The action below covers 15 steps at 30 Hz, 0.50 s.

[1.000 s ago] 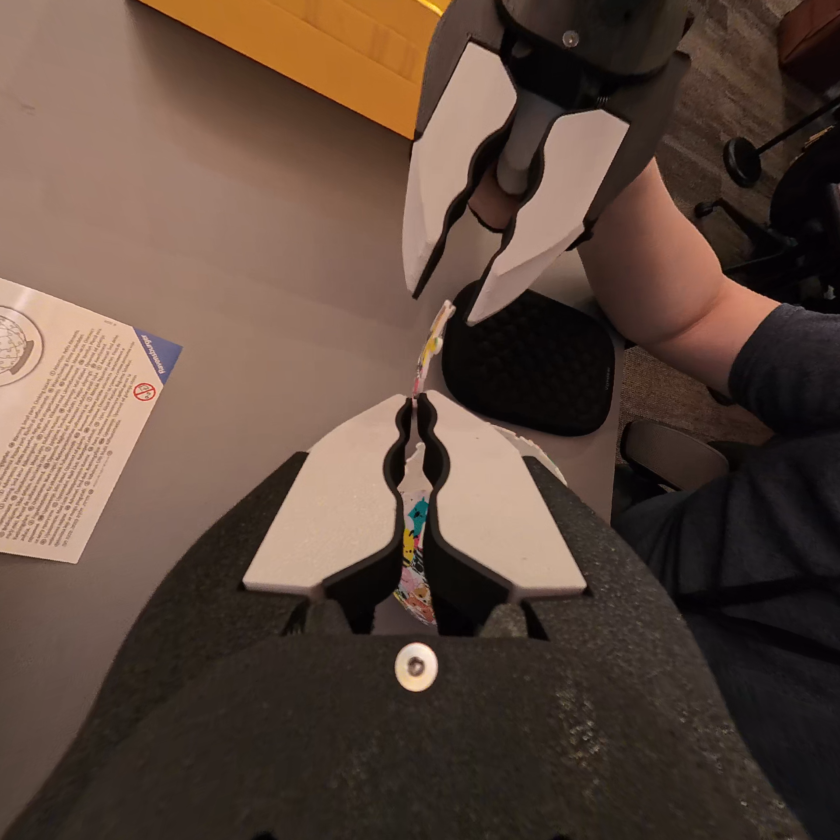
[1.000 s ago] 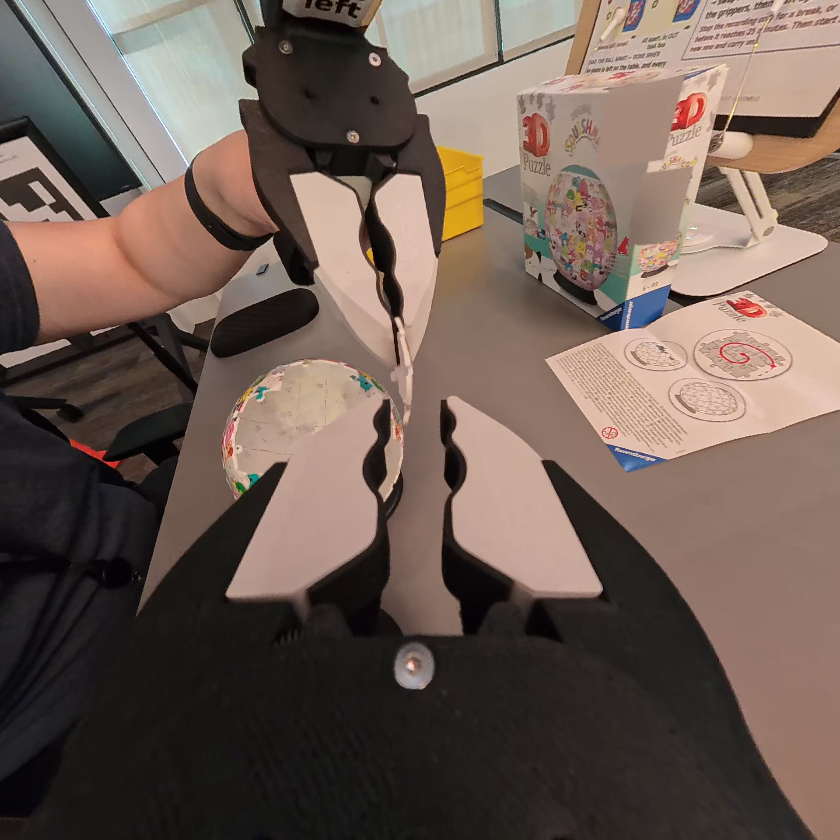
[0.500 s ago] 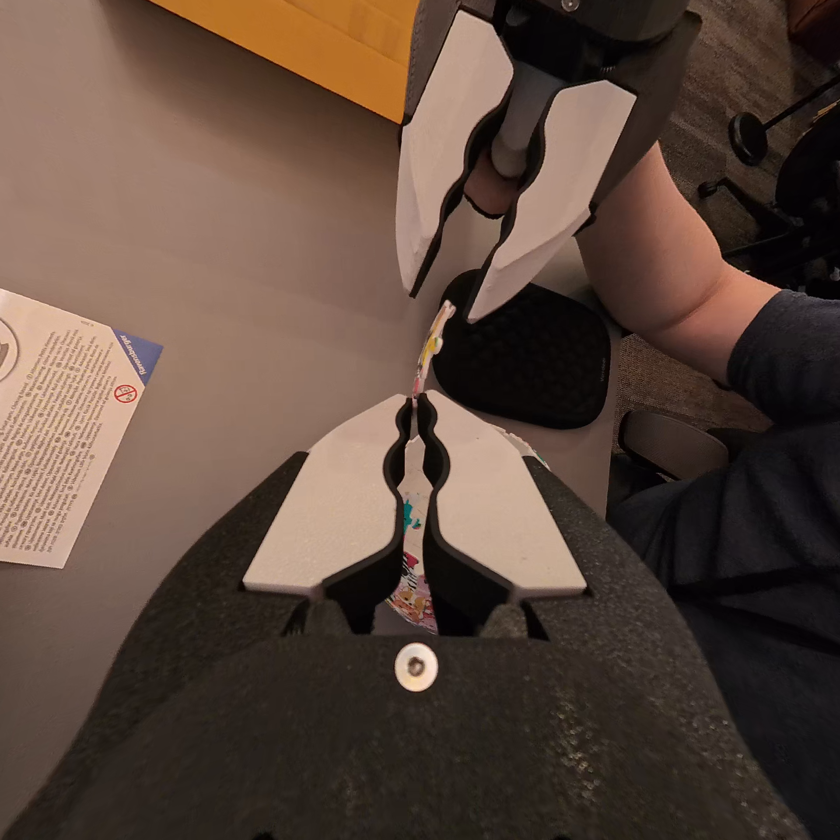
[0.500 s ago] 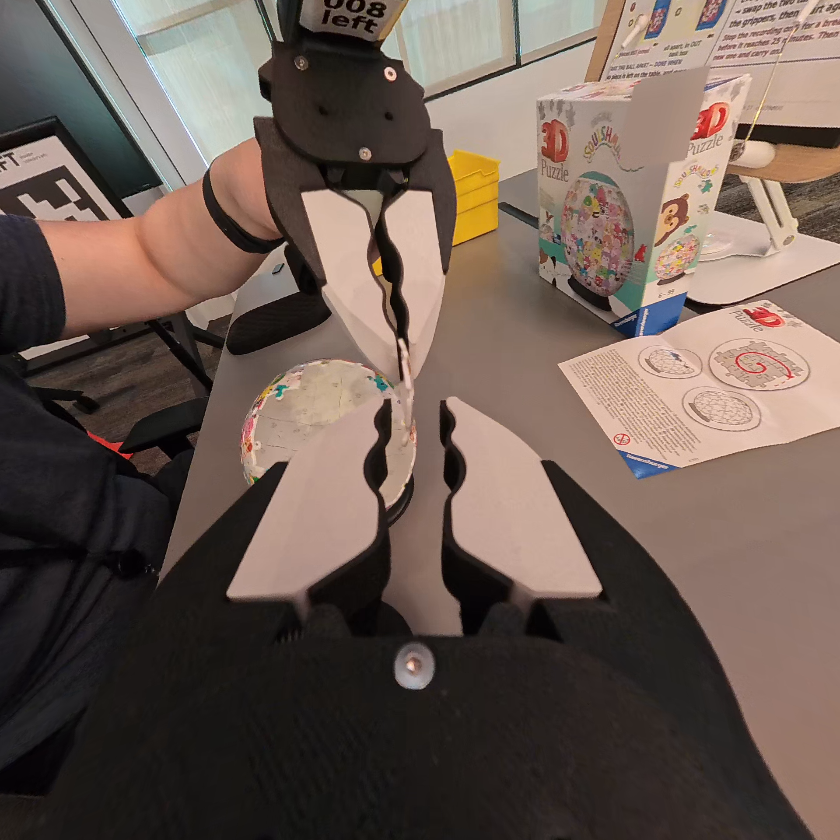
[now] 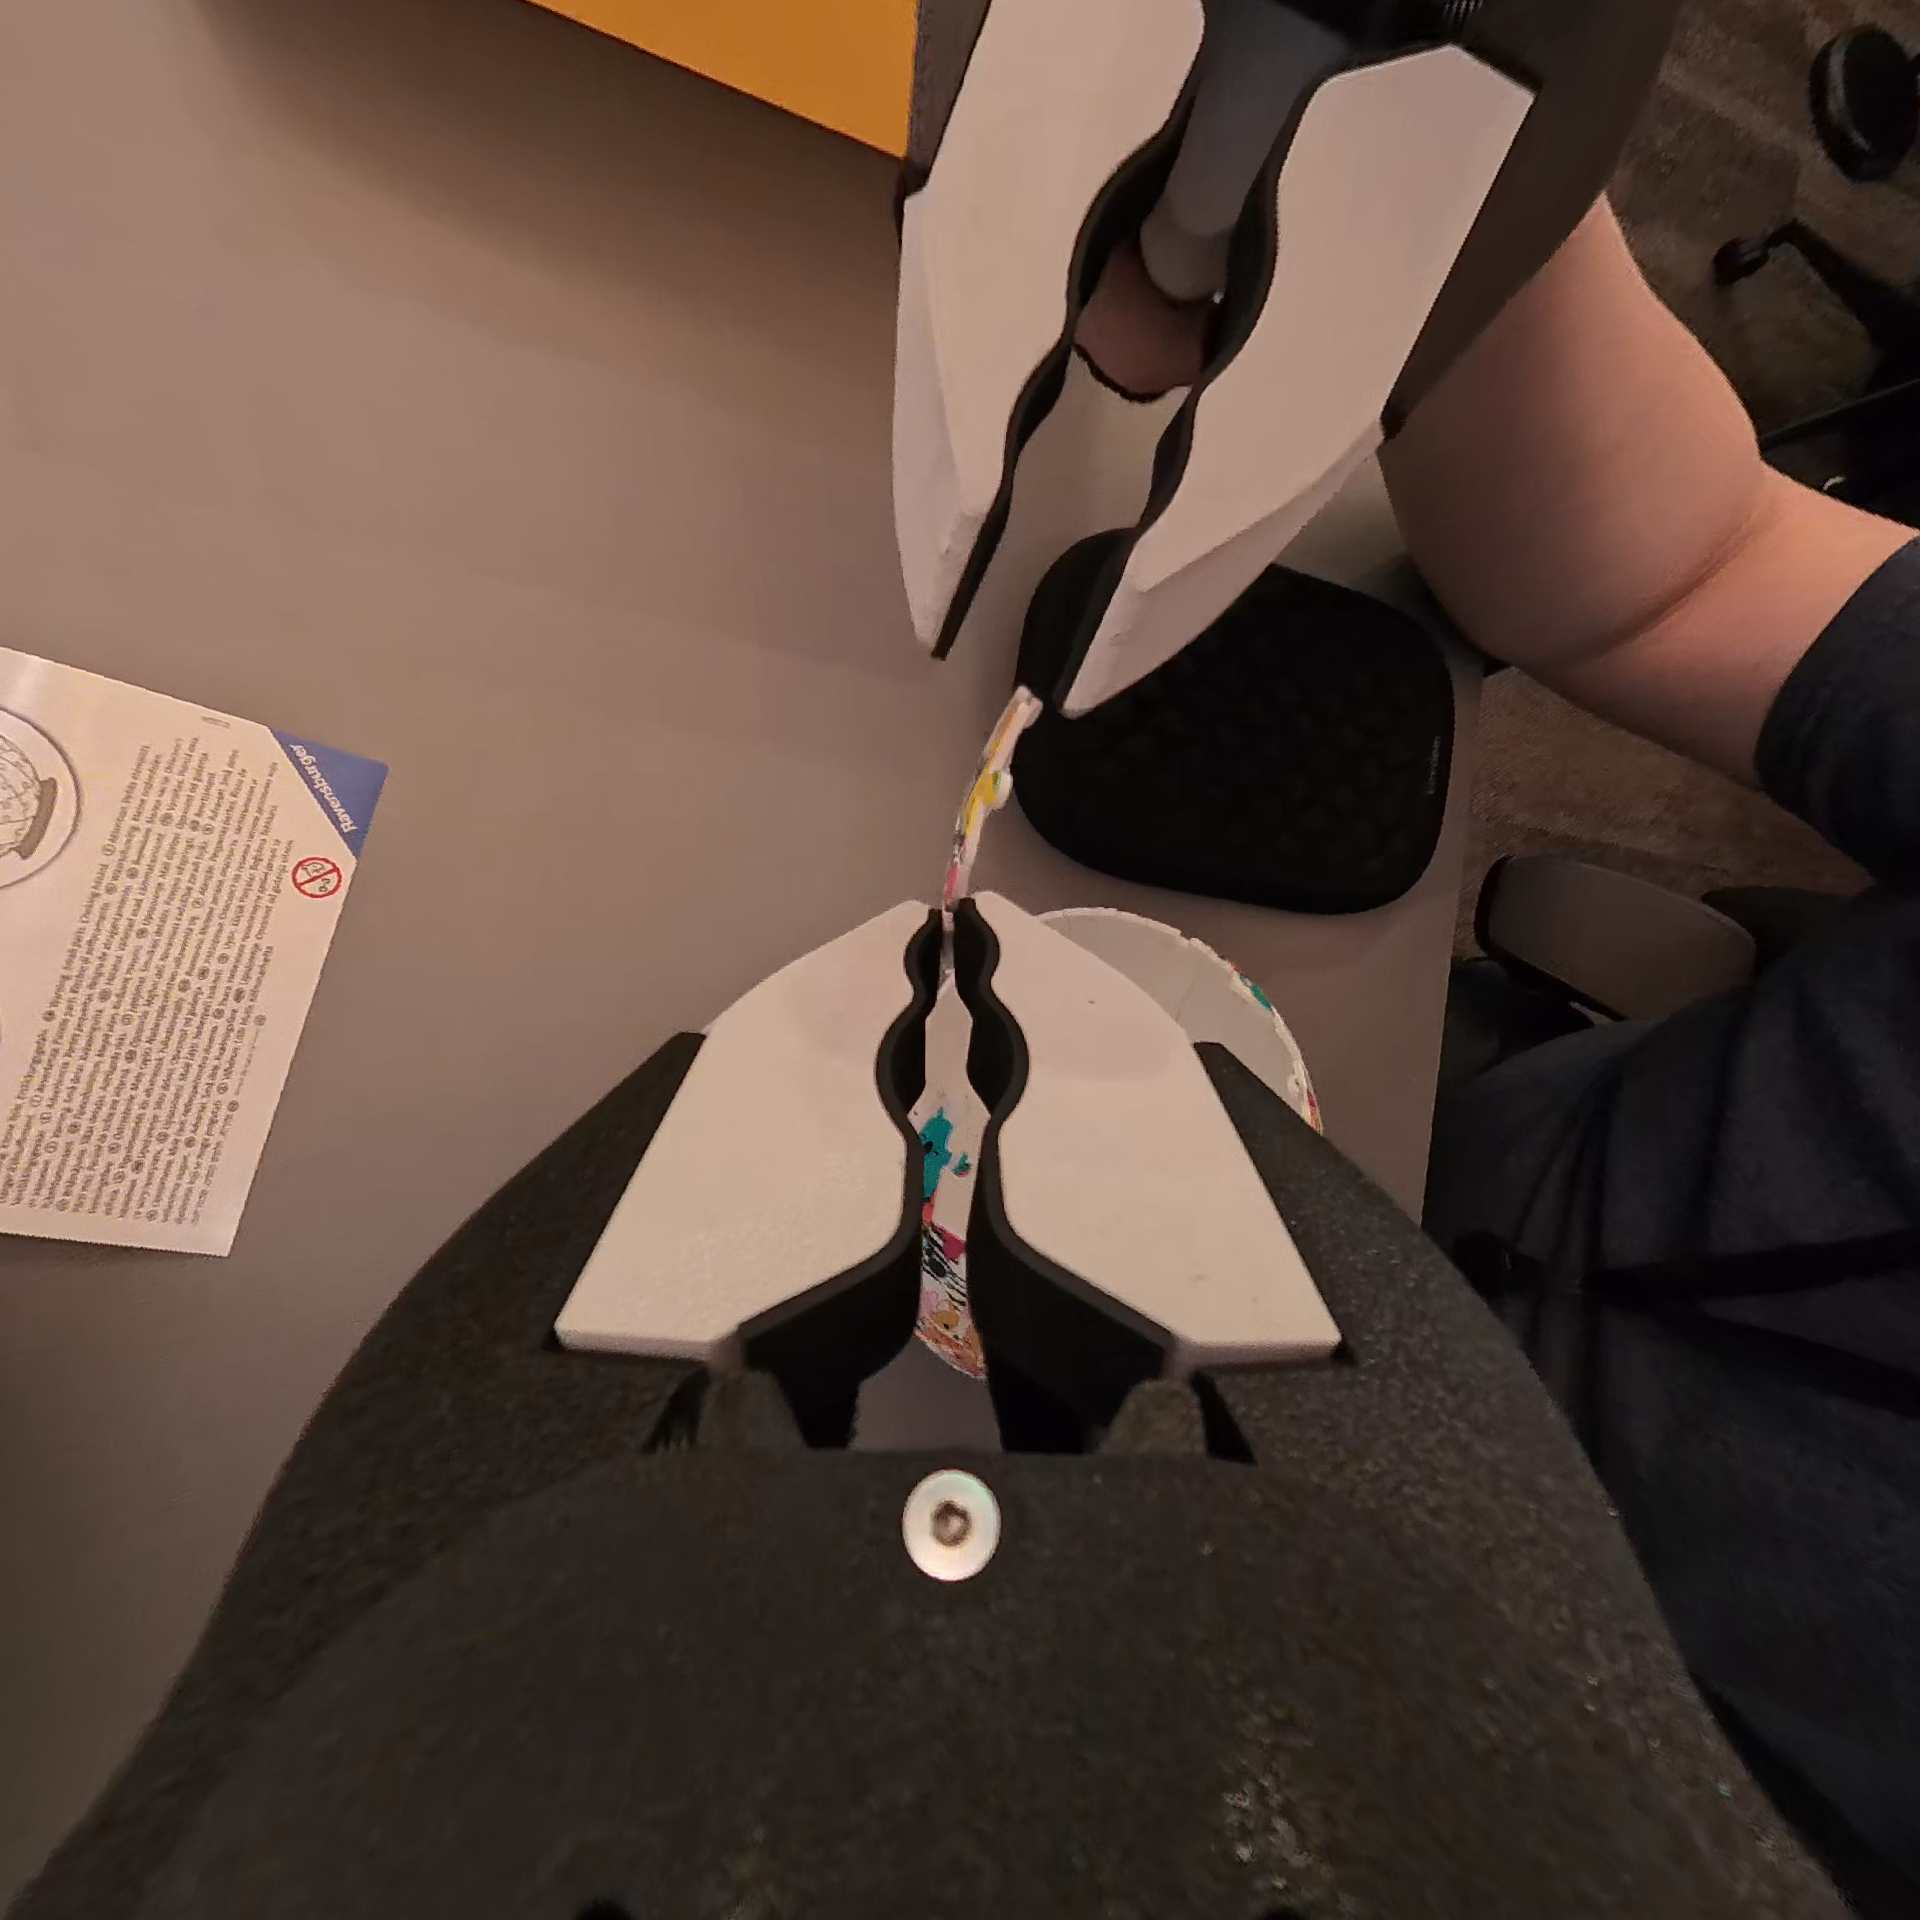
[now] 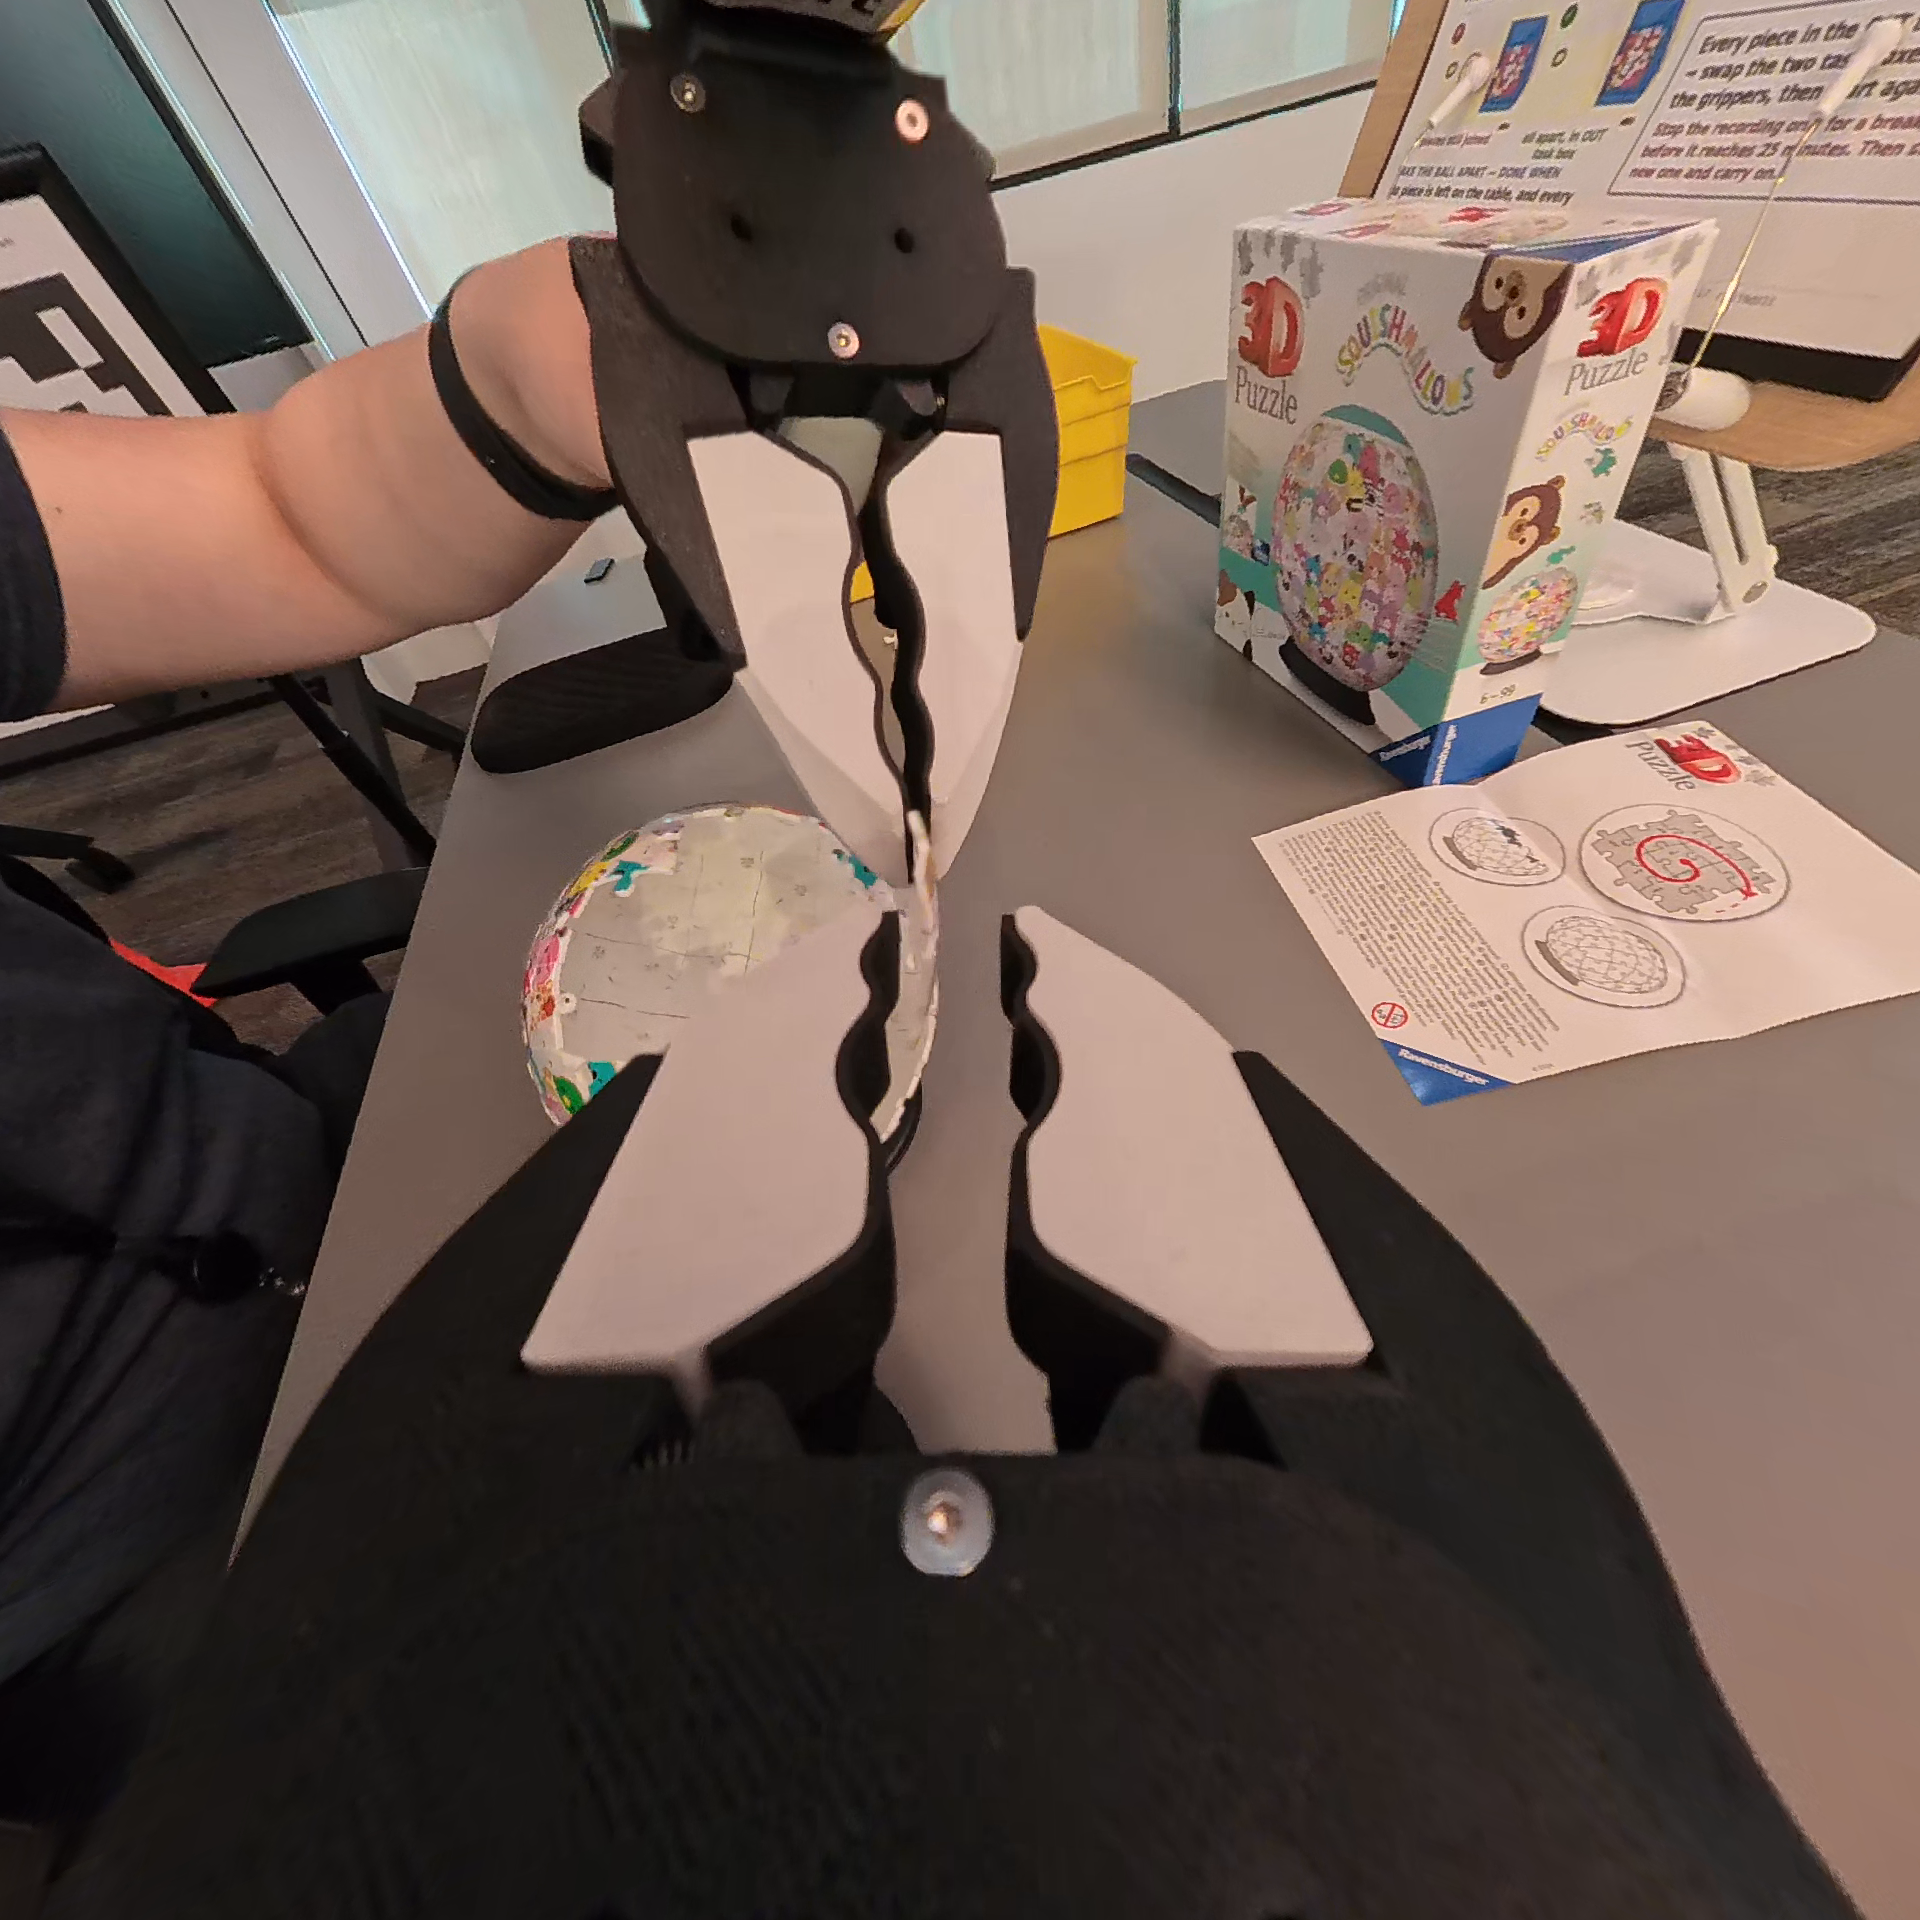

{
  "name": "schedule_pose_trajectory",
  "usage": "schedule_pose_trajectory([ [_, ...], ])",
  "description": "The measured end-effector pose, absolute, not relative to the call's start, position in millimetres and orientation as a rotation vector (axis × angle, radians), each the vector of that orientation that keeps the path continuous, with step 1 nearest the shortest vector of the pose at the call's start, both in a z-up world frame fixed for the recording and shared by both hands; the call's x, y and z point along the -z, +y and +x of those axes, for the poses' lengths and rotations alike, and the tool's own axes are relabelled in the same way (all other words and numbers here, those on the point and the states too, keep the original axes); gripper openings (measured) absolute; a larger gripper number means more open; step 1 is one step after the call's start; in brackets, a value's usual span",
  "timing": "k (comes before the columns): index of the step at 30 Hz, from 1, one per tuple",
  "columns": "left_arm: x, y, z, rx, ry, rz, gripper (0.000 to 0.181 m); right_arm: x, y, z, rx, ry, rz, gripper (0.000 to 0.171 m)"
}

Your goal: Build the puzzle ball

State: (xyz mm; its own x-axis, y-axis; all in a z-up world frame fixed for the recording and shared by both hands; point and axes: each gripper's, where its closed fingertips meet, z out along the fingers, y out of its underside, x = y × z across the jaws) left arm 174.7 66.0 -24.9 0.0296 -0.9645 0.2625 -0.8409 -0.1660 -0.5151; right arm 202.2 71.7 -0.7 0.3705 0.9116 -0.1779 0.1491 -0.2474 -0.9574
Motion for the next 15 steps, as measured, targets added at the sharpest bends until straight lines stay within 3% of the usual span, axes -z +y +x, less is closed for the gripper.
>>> schedule_pose_trajectory([
  [15,34.2,50.5,173.7,0.667,2.162,-2.056,0.002,-2.9,62.6,203.6,-1.015,-0.992,-1.650,0.020],
])
